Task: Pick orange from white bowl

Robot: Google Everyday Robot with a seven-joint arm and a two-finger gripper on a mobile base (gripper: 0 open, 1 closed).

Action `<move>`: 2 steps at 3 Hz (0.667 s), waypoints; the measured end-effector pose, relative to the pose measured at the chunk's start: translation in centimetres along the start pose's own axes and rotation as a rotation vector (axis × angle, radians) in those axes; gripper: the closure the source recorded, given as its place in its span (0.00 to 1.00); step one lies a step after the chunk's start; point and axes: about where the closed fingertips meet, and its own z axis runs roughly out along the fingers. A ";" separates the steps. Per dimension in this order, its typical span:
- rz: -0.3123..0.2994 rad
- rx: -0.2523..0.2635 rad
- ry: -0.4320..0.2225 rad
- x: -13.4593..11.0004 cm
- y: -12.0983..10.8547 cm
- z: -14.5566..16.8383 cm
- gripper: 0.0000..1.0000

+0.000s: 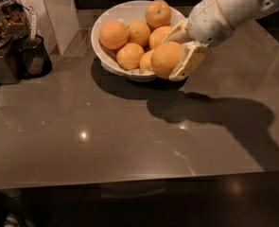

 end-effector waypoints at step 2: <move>0.071 0.073 -0.035 -0.6 7.0 -3.7 1.00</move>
Offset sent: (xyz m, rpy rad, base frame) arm -0.1202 -0.0483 0.0209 0.0740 -0.0277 -0.1520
